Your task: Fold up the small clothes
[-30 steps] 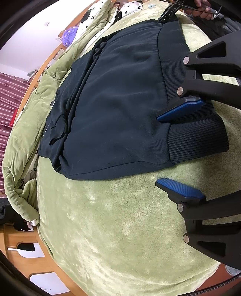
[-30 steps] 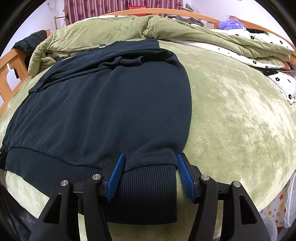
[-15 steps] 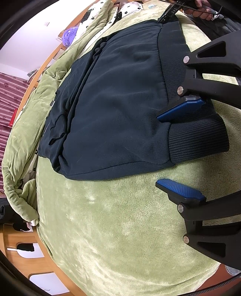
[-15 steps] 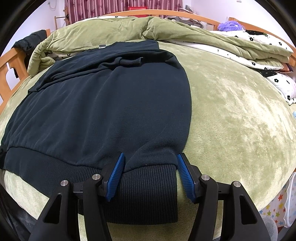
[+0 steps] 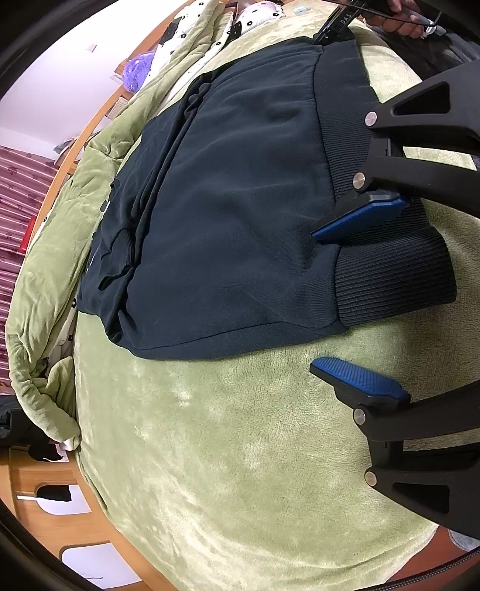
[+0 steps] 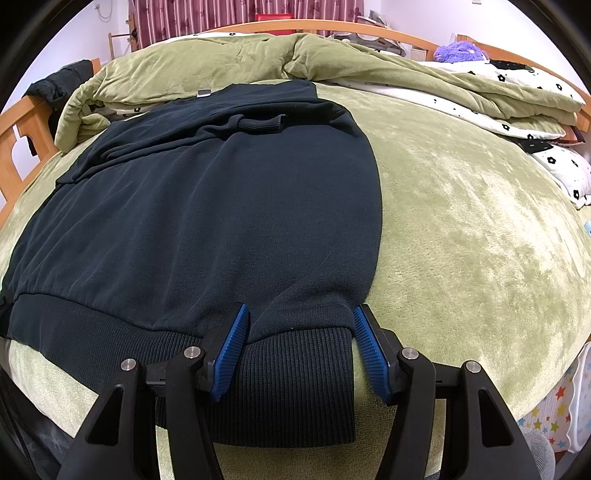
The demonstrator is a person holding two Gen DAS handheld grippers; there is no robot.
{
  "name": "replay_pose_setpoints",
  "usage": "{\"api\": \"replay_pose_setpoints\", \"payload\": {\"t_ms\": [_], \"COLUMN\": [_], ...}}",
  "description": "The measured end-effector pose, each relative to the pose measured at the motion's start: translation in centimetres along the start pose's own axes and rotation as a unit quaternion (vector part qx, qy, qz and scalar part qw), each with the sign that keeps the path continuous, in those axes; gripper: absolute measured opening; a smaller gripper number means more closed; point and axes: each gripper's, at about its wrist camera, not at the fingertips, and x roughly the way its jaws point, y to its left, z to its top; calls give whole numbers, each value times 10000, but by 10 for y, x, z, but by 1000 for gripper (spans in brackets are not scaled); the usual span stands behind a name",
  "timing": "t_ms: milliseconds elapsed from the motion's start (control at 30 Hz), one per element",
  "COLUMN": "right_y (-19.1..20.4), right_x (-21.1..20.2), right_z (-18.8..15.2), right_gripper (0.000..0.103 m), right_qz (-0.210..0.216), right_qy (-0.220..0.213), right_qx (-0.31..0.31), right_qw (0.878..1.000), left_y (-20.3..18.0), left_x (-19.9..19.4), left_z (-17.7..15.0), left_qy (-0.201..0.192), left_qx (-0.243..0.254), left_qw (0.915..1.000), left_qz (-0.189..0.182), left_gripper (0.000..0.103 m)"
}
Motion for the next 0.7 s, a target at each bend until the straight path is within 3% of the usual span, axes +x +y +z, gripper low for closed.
{"api": "replay_pose_setpoints", "payload": {"t_ms": [700], "right_y": [1], "right_x": [0], "right_z": [-1], "right_gripper": [59], "right_qz": [-8], "right_qy": [-8], "right_qx": [-3], "right_qw": [10000], "left_y": [-1], "left_x": [0], "left_z": [0], "left_qy": [-18], "left_qx": [44], "left_qw": [10000], "left_qz": [39], "left_gripper": [64]}}
